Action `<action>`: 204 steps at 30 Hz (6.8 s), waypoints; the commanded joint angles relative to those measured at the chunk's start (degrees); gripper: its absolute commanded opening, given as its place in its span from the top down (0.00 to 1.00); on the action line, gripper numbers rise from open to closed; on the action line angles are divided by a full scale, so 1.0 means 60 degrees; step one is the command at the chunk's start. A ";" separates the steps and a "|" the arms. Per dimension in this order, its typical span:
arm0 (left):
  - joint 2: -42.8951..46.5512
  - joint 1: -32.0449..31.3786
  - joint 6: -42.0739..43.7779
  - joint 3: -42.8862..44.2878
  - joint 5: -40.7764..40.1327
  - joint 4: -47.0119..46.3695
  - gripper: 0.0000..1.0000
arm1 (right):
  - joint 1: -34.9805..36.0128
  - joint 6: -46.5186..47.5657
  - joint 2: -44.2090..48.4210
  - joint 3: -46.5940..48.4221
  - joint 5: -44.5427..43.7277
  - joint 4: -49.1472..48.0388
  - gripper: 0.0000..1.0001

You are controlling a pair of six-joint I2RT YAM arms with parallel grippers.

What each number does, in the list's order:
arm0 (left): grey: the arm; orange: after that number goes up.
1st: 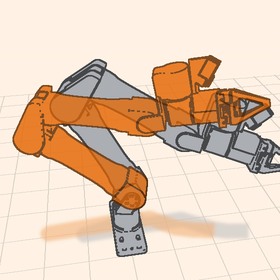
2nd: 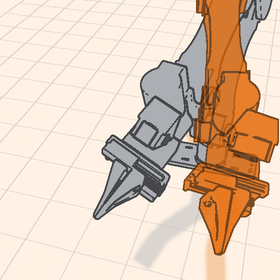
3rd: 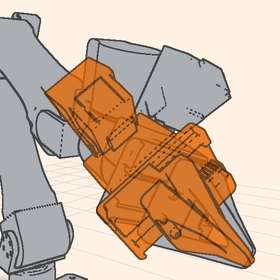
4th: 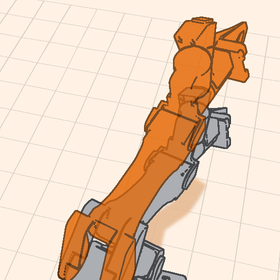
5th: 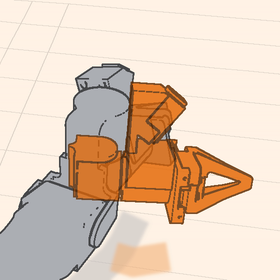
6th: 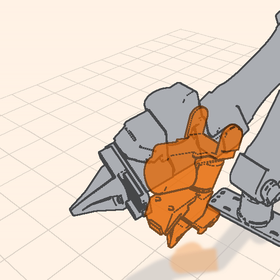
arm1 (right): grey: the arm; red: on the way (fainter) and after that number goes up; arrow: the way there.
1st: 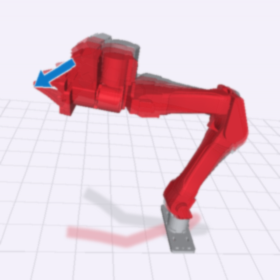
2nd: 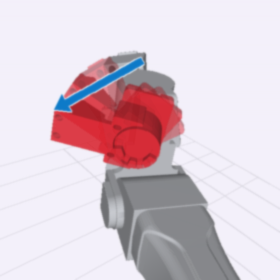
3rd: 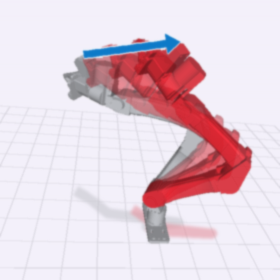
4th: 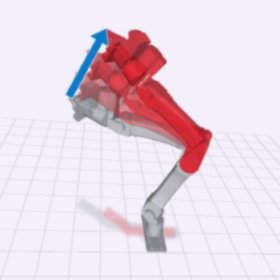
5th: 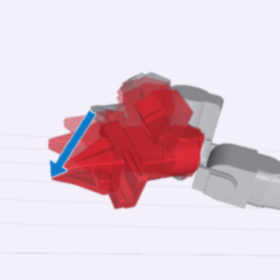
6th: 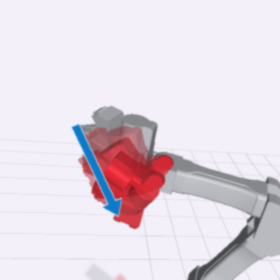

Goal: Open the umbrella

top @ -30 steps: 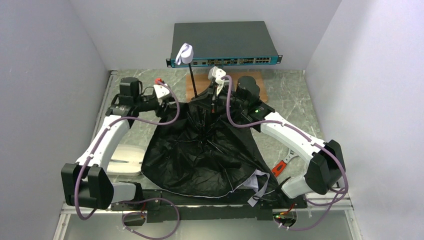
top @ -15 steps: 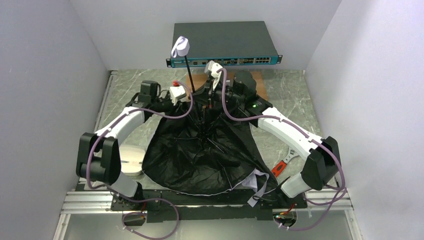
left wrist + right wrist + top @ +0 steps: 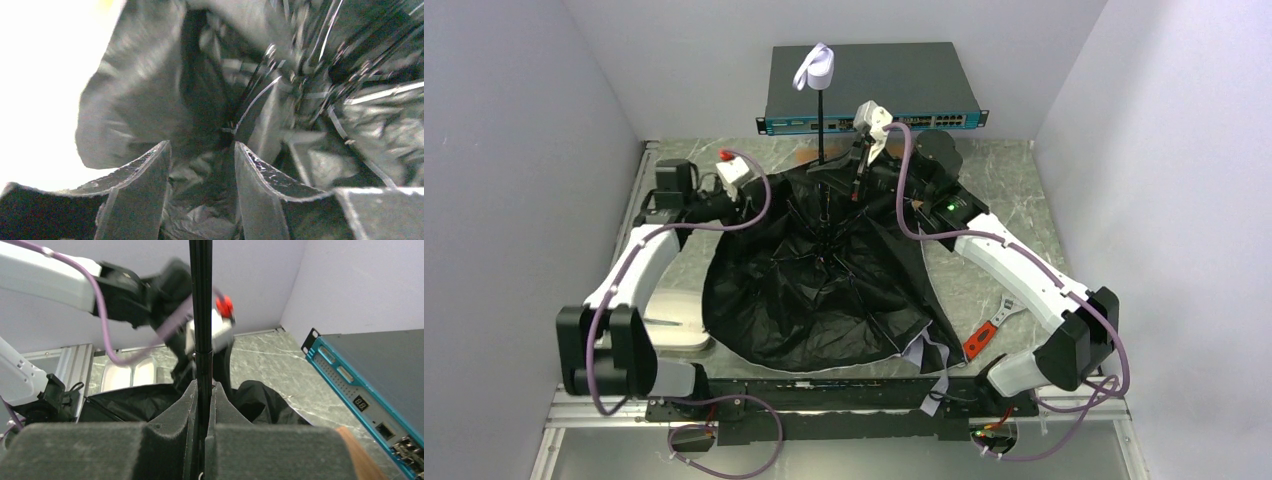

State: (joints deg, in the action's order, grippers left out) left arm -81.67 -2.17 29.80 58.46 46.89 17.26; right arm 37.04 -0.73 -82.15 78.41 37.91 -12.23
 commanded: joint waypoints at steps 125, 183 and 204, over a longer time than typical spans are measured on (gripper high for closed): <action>0.4943 -0.1249 1.1781 0.3093 -0.6400 0.3781 1.00 | 0.2275 0.3788 0.0107 0.2929 -0.3630 1.0925 0.47; 0.5257 0.2805 1.3994 0.1289 -0.0990 -0.0434 1.00 | 0.2369 0.4325 -0.0510 0.2853 -0.2234 1.1713 0.68; 0.5803 0.2437 1.3421 0.0670 -0.0216 0.0237 0.53 | 0.2505 0.3500 -0.1837 0.4861 -0.2852 1.1366 1.00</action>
State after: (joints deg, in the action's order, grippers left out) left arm -49.04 13.06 110.21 64.20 41.78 19.00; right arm 51.03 21.30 -95.11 104.42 19.75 58.65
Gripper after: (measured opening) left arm 0.382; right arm 0.066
